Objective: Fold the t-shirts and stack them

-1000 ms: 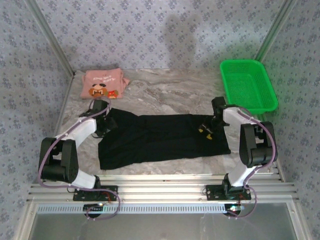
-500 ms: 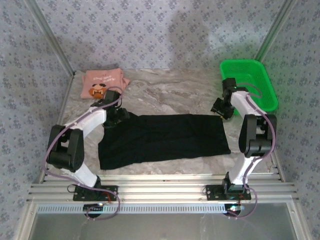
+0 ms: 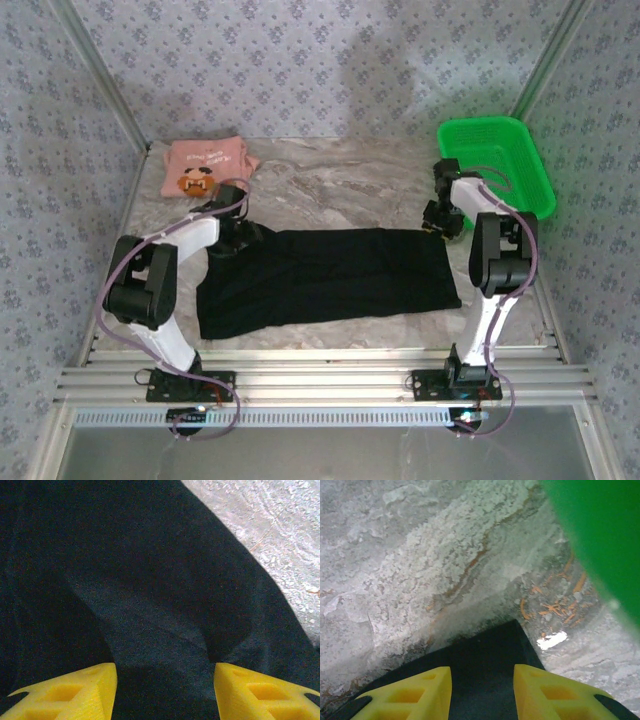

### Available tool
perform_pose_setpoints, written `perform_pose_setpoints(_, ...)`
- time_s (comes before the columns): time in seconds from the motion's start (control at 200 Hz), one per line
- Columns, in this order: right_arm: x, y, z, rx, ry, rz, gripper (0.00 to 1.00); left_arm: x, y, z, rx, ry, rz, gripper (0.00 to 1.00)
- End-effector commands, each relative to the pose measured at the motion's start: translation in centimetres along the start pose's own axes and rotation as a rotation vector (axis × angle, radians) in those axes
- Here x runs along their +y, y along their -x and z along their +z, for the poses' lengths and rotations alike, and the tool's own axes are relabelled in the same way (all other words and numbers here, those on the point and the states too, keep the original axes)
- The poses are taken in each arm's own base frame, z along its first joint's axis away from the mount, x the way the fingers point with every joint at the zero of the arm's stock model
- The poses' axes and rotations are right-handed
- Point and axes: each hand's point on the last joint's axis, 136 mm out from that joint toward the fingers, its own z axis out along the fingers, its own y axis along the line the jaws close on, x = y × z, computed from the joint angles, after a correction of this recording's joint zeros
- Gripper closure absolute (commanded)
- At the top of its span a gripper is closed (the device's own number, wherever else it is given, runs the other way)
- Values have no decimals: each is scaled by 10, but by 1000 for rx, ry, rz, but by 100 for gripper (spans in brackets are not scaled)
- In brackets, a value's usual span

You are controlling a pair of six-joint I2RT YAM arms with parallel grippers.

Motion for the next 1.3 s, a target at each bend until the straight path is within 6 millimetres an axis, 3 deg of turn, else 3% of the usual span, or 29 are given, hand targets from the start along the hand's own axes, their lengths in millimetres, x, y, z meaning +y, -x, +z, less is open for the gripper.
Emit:
perform_pose_setpoints(0.0,-2,-12,2,41,-39,-13,61,10,-2,5,-1,26,-17,47)
perform_pose_setpoints(0.13,7,-10,-23,-27,-14,-26,59,19,-3,11,10,49,-17,48)
perform_pose_setpoints(0.275,18,-15,-38,-54,-11,-51,56,46,-9,21,50,137,-57,52)
perform_pose_setpoints(0.475,18,-26,-33,-33,-16,-55,56,99,-13,15,75,293,-106,54)
perform_pose_setpoints(0.585,15,-33,-23,-9,-29,-63,57,114,-11,10,84,313,-115,55)
perform_pose_setpoints(0.869,34,-36,4,24,13,-63,57,78,-5,18,79,203,-32,53)
perform_pose_setpoints(1.294,56,-13,4,-15,82,-39,59,75,-7,16,80,188,-12,54)
